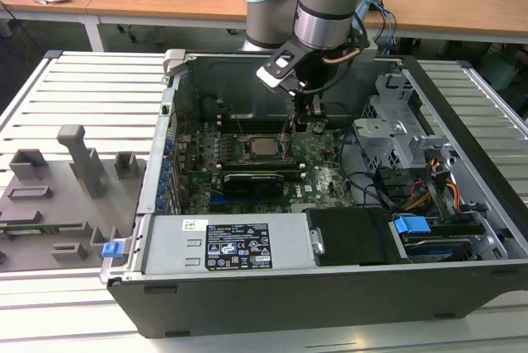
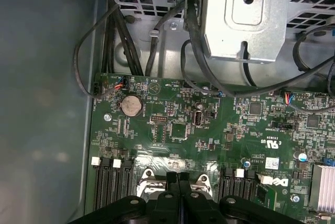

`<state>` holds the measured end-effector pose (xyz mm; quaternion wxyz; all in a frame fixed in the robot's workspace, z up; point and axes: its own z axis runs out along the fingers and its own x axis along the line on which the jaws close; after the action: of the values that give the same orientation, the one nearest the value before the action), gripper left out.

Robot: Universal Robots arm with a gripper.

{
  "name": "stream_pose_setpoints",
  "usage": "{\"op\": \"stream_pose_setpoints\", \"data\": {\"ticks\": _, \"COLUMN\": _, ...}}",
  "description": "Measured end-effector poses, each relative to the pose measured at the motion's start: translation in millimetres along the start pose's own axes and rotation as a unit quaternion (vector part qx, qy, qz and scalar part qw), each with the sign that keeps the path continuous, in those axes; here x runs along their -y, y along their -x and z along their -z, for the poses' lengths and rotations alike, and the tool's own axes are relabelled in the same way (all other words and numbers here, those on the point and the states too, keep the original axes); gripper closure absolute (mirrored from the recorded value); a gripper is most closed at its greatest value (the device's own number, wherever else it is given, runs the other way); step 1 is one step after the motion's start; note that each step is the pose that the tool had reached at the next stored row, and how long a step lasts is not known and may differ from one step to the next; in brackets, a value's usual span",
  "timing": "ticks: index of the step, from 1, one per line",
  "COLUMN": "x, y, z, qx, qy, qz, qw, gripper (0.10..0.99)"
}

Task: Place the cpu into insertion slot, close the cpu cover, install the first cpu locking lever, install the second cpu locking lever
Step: 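Close the cpu cover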

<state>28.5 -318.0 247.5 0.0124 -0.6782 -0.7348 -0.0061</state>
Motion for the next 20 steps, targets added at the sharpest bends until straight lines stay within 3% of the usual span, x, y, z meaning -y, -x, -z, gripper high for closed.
{"op": "stream_pose_setpoints", "data": {"ticks": 20, "x": 5.3, "y": -0.4, "z": 0.0, "qx": 0.0000, "qy": 0.0000, "qz": 0.000, "qw": 1.0000, "gripper": 0.980}}
